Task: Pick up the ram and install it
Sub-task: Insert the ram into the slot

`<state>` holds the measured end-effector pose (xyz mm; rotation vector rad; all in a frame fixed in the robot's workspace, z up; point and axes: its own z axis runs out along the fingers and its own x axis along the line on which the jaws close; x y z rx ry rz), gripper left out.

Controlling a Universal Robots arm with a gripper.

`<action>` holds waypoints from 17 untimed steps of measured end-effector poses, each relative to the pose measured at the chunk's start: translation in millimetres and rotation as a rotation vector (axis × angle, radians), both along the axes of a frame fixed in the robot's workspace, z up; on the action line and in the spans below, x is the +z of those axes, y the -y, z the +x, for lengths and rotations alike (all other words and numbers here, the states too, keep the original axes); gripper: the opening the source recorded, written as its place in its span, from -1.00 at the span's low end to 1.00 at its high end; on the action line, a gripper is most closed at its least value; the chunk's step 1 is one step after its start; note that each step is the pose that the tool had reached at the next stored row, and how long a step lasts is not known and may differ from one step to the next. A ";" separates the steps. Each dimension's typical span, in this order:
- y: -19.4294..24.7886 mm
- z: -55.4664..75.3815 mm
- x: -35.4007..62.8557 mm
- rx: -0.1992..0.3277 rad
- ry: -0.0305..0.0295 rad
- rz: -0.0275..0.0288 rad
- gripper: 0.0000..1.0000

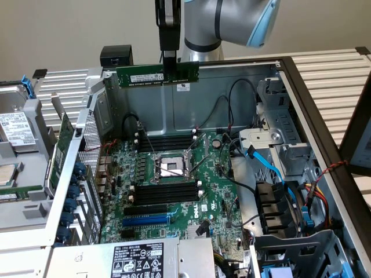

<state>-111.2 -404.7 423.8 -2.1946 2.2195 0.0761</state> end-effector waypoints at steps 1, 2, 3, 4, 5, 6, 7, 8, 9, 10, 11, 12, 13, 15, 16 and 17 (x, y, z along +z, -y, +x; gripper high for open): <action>0.0 0.0 -0.2 0.000 0.0001 0.0004 -0.76; 0.0 0.0 -0.9 0.000 0.0003 0.0010 -0.76; 0.0 0.0 -2.2 -0.001 0.0007 0.0014 -0.76; 0.0 0.0 -4.0 -0.001 0.0009 0.0013 -0.76; 0.0 0.0 -5.8 -0.002 0.0013 0.0012 -0.76; 0.0 0.0 -7.6 -0.002 0.0018 0.0013 -0.76; 0.0 0.0 -9.4 -0.003 0.0026 0.0012 -0.76; 0.0 0.0 -11.2 -0.003 0.0034 0.0013 -0.76; 0.0 0.0 -13.0 -0.004 0.0041 0.0012 -0.76; 0.0 0.0 -14.9 -0.005 0.0047 0.0013 -0.76; 0.1 0.0 -16.4 -0.006 0.0051 0.0009 -0.76; 0.2 0.0 -17.8 -0.007 0.0053 -0.0001 -0.76; 0.5 0.0 -19.0 -0.009 0.0058 -0.0012 -0.76; 1.2 0.0 -21.5 -0.012 0.0069 -0.0031 -0.76; 1.5 0.0 -22.8 -0.013 0.0073 -0.0040 -0.76; 1.8 0.0 -24.3 -0.014 0.0074 -0.0044 -0.76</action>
